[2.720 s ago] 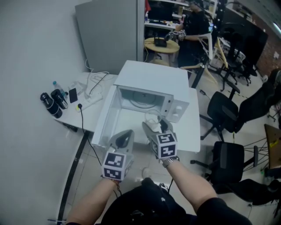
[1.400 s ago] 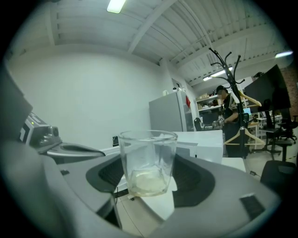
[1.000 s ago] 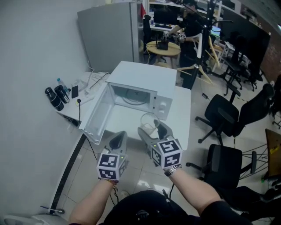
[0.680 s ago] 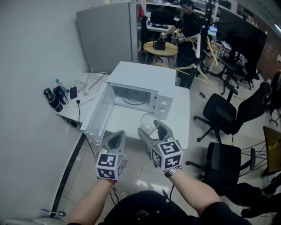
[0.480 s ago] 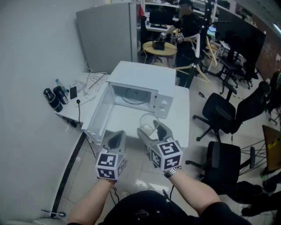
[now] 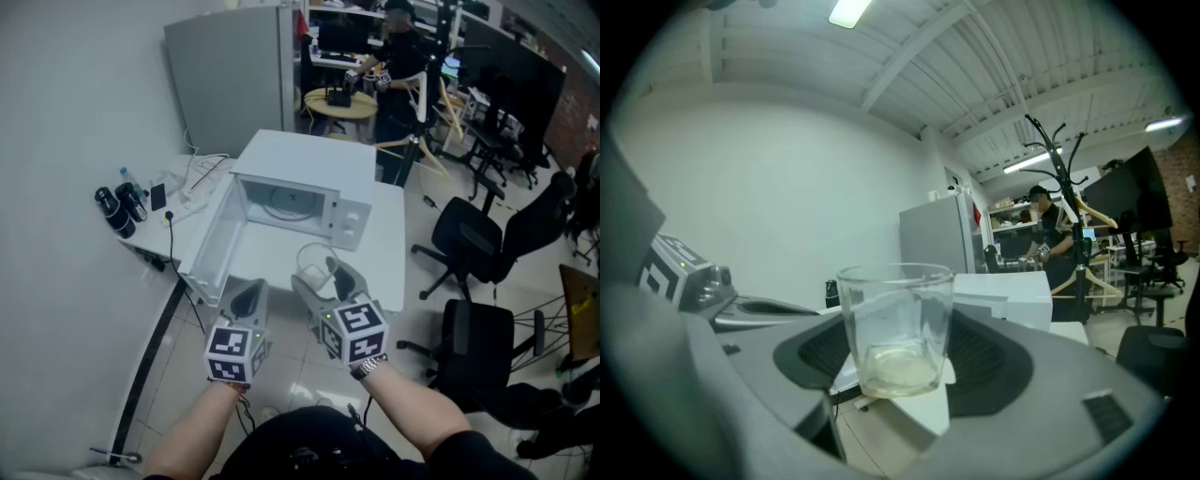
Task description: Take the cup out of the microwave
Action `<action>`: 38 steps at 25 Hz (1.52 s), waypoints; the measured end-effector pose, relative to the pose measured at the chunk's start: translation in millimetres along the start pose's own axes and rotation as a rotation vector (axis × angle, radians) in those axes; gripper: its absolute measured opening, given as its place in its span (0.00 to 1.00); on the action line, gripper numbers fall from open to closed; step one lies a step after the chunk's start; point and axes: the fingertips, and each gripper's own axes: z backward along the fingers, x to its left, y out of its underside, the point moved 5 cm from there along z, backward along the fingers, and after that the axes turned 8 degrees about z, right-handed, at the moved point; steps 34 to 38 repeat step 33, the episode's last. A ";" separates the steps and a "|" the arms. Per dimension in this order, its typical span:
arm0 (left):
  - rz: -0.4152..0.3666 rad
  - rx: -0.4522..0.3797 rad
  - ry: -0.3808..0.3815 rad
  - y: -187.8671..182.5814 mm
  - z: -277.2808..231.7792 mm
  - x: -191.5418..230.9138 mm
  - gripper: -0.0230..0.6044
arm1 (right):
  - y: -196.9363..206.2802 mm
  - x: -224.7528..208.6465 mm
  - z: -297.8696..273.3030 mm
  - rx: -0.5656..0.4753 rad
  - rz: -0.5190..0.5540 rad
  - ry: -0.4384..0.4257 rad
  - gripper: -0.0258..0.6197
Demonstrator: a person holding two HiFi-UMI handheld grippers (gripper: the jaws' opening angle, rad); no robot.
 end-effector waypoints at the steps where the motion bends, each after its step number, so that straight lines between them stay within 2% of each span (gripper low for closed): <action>1: 0.000 -0.001 0.000 -0.4 0.6 -0.3 0.03 | -0.2 0.6 0.5 0.001 0.001 -0.001 0.57; 38: -0.011 0.001 0.000 -0.4 5.2 -0.2 0.03 | -1.2 8.1 3.2 0.009 0.010 -0.005 0.57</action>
